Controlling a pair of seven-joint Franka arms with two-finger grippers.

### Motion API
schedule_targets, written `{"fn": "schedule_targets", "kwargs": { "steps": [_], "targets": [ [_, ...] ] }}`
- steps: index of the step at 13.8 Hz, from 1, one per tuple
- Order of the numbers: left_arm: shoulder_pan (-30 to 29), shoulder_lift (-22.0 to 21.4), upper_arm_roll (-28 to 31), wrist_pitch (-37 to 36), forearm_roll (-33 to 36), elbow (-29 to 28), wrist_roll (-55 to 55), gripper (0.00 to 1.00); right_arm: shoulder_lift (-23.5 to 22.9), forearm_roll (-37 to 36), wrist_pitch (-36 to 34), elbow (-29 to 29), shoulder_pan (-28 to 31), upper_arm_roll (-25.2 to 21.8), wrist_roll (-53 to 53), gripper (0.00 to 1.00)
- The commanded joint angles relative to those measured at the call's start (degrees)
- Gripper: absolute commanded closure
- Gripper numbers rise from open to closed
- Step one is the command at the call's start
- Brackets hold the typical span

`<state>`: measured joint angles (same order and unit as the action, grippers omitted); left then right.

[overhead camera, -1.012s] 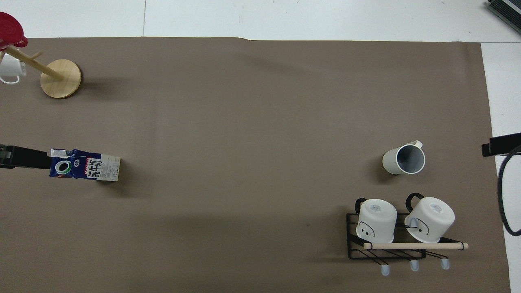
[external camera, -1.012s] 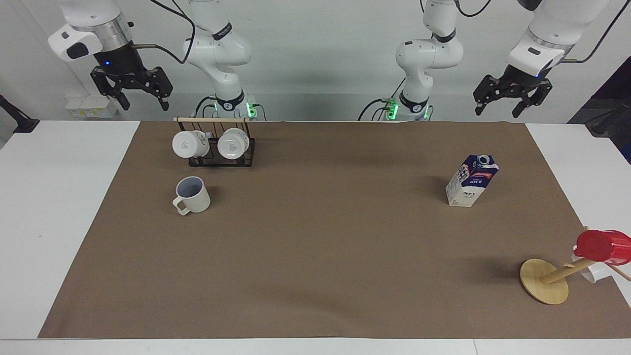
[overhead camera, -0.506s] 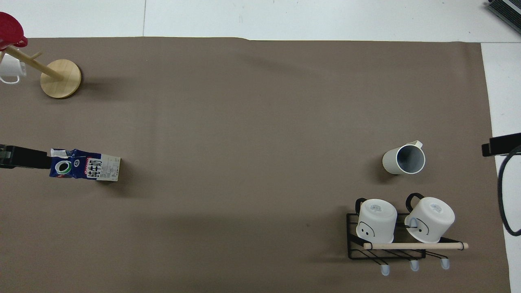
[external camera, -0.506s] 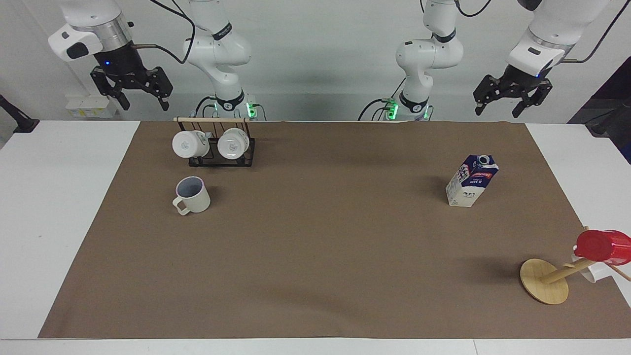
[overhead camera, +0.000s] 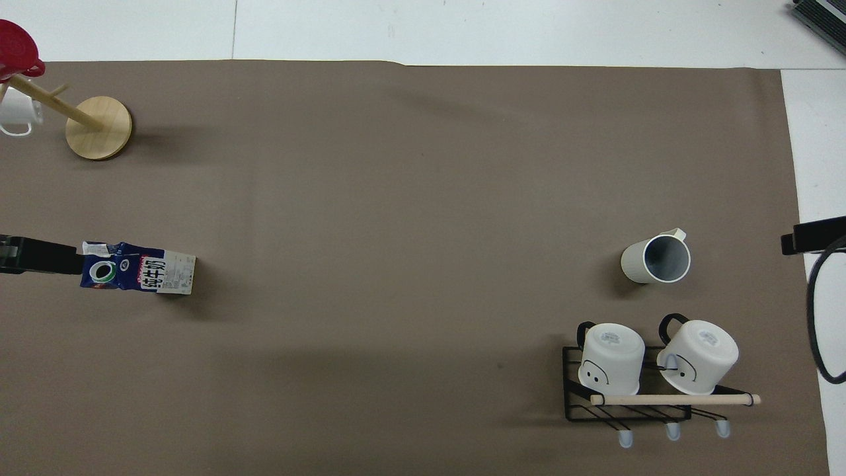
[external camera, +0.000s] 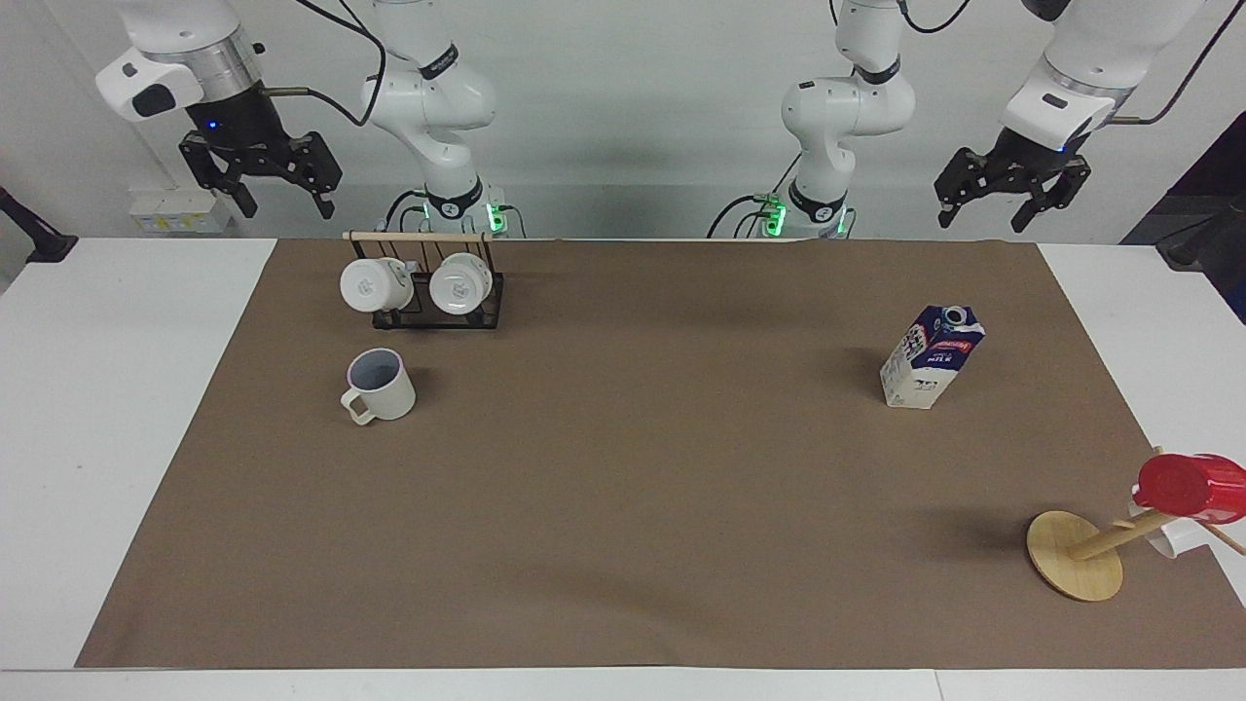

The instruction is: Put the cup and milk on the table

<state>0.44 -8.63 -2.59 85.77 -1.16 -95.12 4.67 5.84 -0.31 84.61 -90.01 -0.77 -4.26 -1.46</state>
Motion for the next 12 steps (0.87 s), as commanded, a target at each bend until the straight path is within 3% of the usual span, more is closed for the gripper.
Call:
{"fn": "schedule_targets", "kwargs": {
  "steps": [1, 6, 12],
  "targets": [
    [-0.71, -0.15, -0.31, -0.86, 0.54, 0.72, 0.43, 0.00, 1.28, 0.13, 1.78, -3.32, -0.98, 0.48, 1.19, 0.00],
    [-0.80, -0.15, -0.04, -1.13, 0.54, 0.64, 0.43, 0.00, 1.28, 0.13, 9.33, -11.13, -2.56, 0.57, 1.19, 0.00],
    [-0.80, -0.33, 0.04, -1.92, 0.54, 0.46, 0.60, 0.00, 0.49, 0.13, 25.41, -25.46, -2.74, 0.57, 1.28, 0.00]
  ]
}}
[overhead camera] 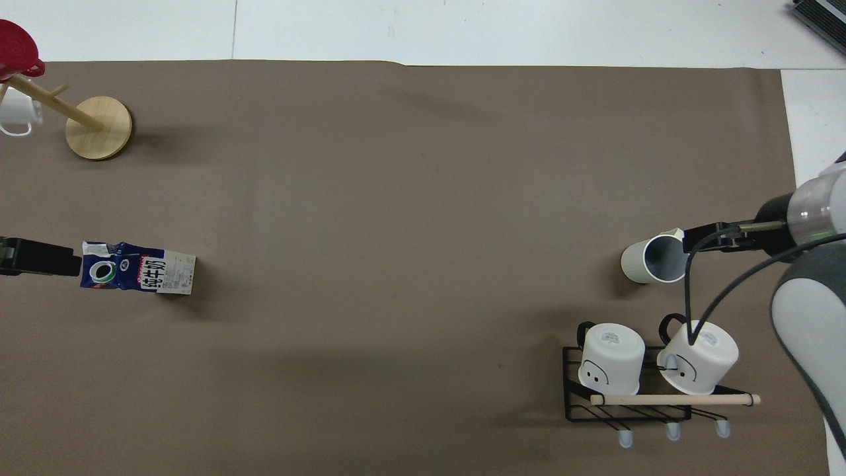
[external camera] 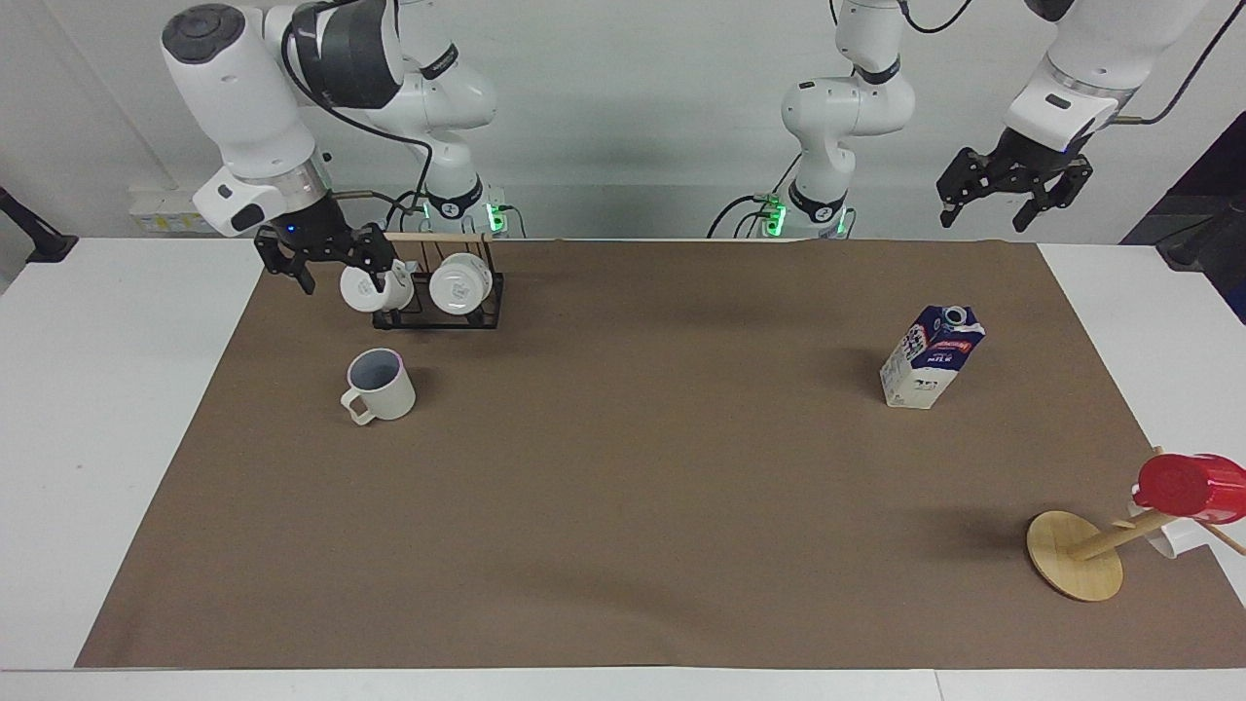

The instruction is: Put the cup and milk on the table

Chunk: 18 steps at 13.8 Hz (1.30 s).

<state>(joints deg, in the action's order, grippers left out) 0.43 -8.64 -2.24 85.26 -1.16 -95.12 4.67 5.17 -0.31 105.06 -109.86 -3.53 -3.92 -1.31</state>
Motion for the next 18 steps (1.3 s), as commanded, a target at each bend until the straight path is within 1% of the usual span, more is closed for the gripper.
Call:
{"fn": "schedule_targets", "kwargs": {
  "steps": [1, 3, 6, 8, 10, 12, 15, 17, 18],
  "targets": [
    [-0.78, -0.33, -0.31, -1.41, 0.63, 0.46, 0.60, 0.00, 0.81, 0.13, 7.24, -7.54, 0.01, 0.23, 1.13, 0.00],
    [-0.78, -0.94, 0.04, -1.32, 0.63, -0.24, 0.87, 0.00, -0.24, 0.13, 12.16, -11.23, -0.42, 0.23, 1.22, 0.00],
    [-1.48, -2.70, 0.13, -0.10, 0.63, -3.48, 0.87, 0.00, -2.09, 0.22, 18.58, -14.84, -1.21, 0.23, 2.18, 0.00],
    [-2.27, -3.05, 0.13, 2.97, 0.63, -6.21, 0.95, 0.00, -3.49, 0.22, 21.49, -16.60, -1.57, 0.23, 2.18, 0.00],
    [-2.72, -3.14, 0.13, 5.26, 0.63, -8.14, 0.95, 0.00, -4.99, 0.22, 26.84, -18.88, -1.57, 0.23, 2.10, 0.00],
    [-3.24, -3.23, 0.13, 7.37, 0.63, -11.82, 1.30, 0.00, -6.22, 0.22, 28.79, -19.33, -1.48, 0.23, 2.01, 0.00],
    [-3.77, -3.23, 0.13, 13.95, 0.63, -16.75, 3.58, 0.00, -7.80, 0.22, 31.25, -19.86, -1.39, 0.23, 1.83, 0.00],
    [-4.04, -3.06, 0.13, 18.69, 0.63, -19.82, 5.08, 0.00, -7.63, 0.22, 31.87, -20.65, -1.31, 0.23, 1.05, 0.00],
    [-4.04, -3.05, 0.13, 21.50, 0.63, -21.49, 5.17, 0.00, -7.72, 0.22, 31.87, -20.74, -0.96, 0.23, -1.13, 0.00]
  ]
}}
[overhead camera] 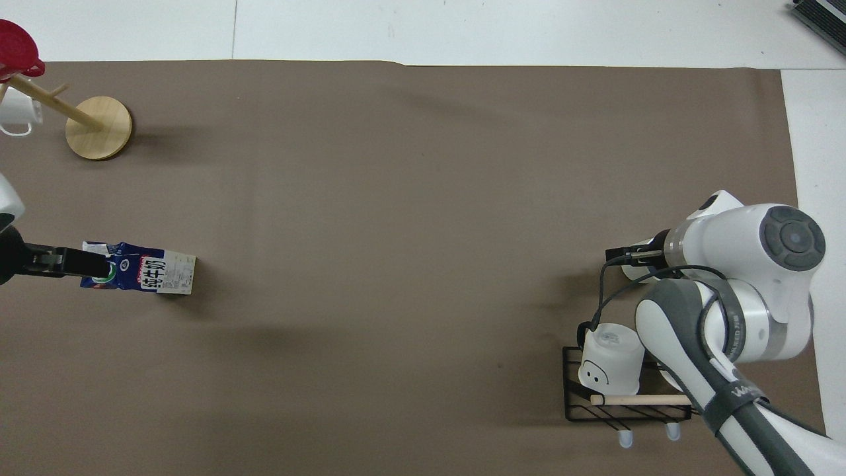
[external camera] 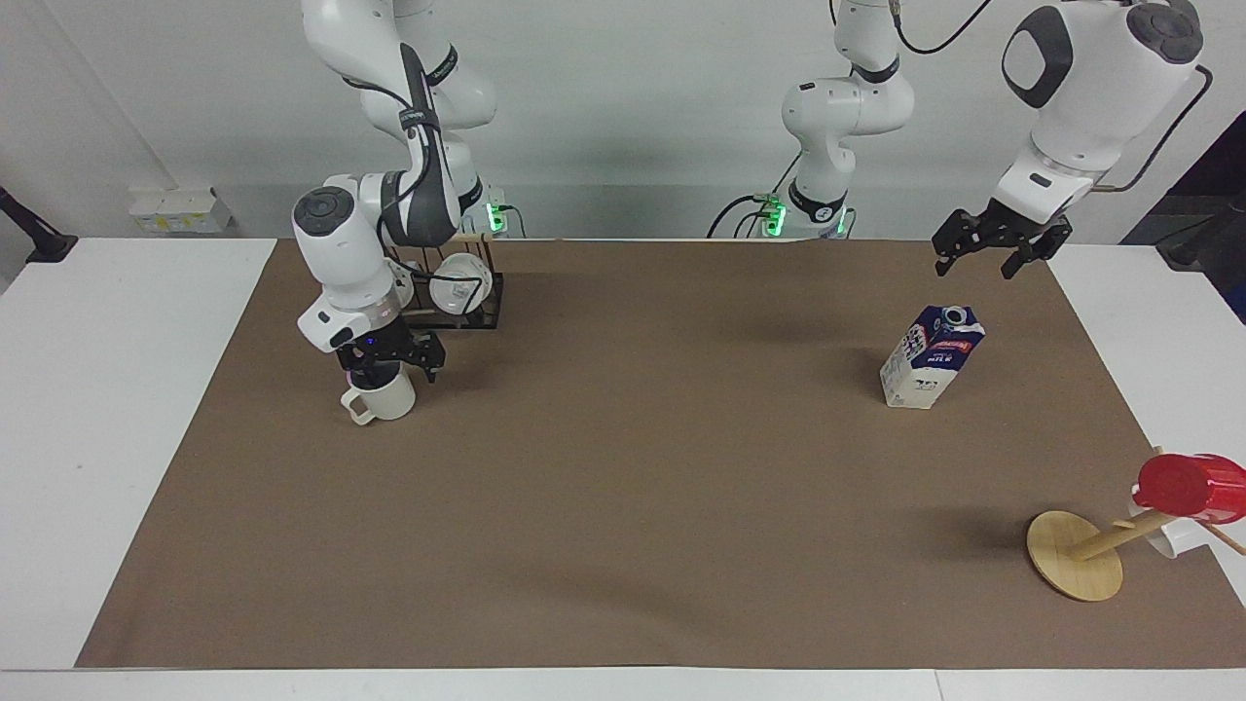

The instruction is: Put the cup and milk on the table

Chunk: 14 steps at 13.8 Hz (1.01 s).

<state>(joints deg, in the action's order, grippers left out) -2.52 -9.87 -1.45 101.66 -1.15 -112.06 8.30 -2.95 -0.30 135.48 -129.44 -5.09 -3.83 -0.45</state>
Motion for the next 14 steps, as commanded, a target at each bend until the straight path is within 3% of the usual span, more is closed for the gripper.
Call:
{"fn": "schedule_targets", "kwargs": {
  "steps": [1, 2, 3, 6, 9, 11, 12, 14],
  "targets": [
    [-1.08, -1.47, -0.66, 7.39, 0.71, -5.88, 2.07, 0.00, 0.40, 0.22, 1.46, -1.17, 0.96, 0.14, -4.27, 0.00],
    [-1.08, -1.30, -0.57, 9.06, 0.63, -6.93, 3.99, 0.00, 0.40, 0.22, 1.37, -1.17, 1.05, 0.14, -4.91, 0.00],
    [-1.17, -1.21, -0.57, 10.91, 0.63, -8.34, 5.75, 0.00, 0.40, 0.22, 1.11, -1.17, 1.05, 0.14, -5.00, 0.07],
    [-2.67, -1.38, -0.57, 16.45, 0.71, -14.22, 6.73, 0.00, -0.04, 0.22, 0.75, -1.26, 1.22, 0.14, -4.91, 0.54],
    [-2.49, -1.56, -0.57, 17.08, 0.71, -14.94, 6.73, 0.00, -0.48, 0.22, 0.75, -1.17, 1.22, 0.14, -4.21, 0.97],
    [-1.97, -1.65, -0.57, 16.82, 0.71, -15.03, 6.73, 0.00, -0.74, 1.00, 0.75, -0.65, 1.31, 0.14, -2.99, 1.00],
    [-1.70, -1.65, -0.66, 16.64, 0.63, -15.03, 6.65, 0.05, -1.35, 1.01, 0.66, -0.03, 1.14, 0.14, -1.41, 1.00],
    [-1.52, -1.56, -0.83, 16.29, 0.63, -14.94, 6.38, 0.26, -2.32, 1.18, 0.05, 2.25, 1.05, 0.14, -0.17, 1.00]
  ]
}}
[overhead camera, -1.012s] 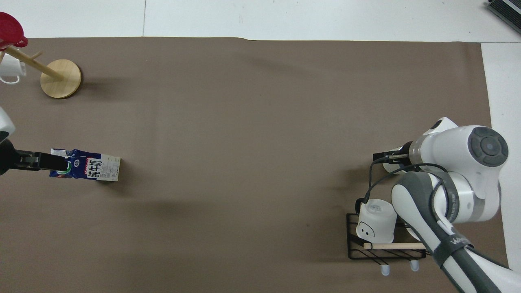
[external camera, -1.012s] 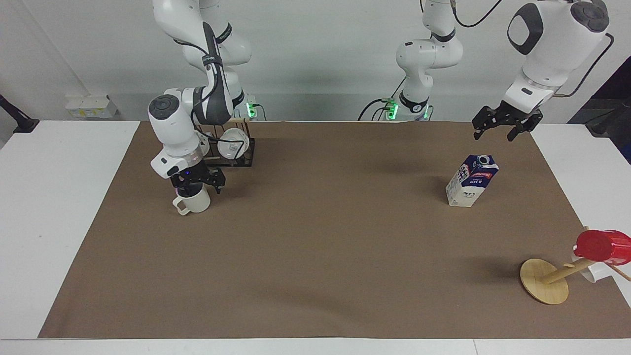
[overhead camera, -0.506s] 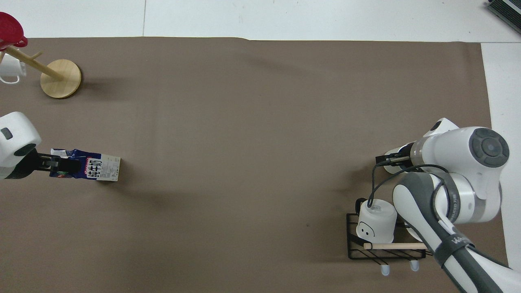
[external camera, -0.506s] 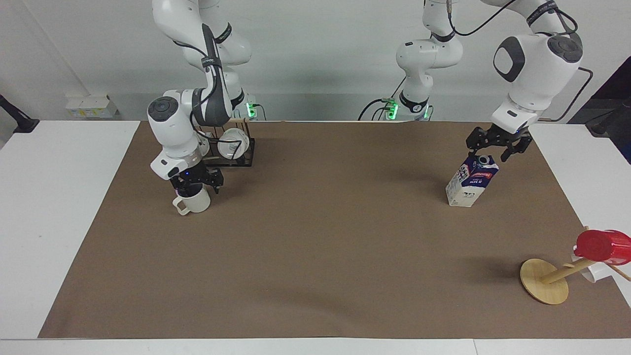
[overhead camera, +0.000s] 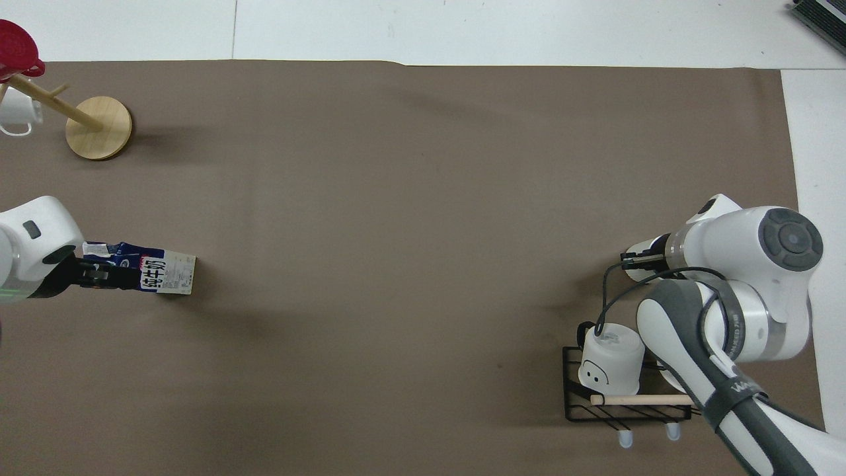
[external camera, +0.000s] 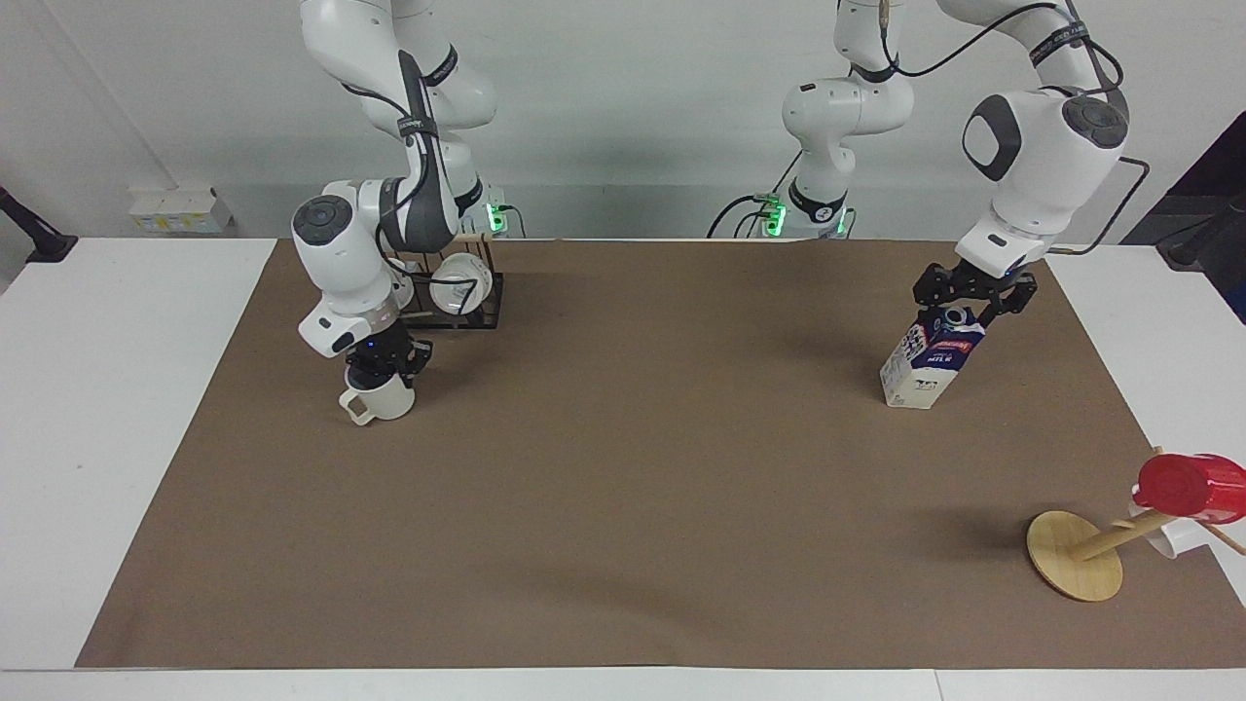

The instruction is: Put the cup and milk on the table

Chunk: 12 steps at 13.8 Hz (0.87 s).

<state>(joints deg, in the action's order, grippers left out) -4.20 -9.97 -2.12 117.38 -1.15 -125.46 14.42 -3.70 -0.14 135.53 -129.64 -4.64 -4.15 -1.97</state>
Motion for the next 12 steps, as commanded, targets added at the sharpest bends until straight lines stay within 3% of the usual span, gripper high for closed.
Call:
{"fn": "schedule_targets", "kwargs": {
  "steps": [1, 4, 9, 12],
  "targets": [
    [0.16, -1.37, -0.16, 0.57, 0.62, -1.37, 0.26, 0.35, -1.57, 1.02, -0.09, 3.33, 0.60, 0.45, 3.79, 1.00],
    [0.07, -1.02, -0.16, 0.57, 0.62, -0.66, -0.44, 0.61, -0.43, 0.93, -7.70, 8.59, -2.46, 0.45, 8.98, 1.00],
    [-0.11, 1.26, -0.07, -3.63, 0.19, 5.12, -0.53, 0.63, 0.28, -0.03, -21.06, 18.78, -6.24, 0.54, 10.92, 1.00],
    [-0.19, 2.93, -0.07, -6.55, -0.08, 9.35, -0.97, 0.63, -0.69, -0.30, -21.80, 21.52, -11.69, 0.54, 16.44, 1.00]
  ]
}}
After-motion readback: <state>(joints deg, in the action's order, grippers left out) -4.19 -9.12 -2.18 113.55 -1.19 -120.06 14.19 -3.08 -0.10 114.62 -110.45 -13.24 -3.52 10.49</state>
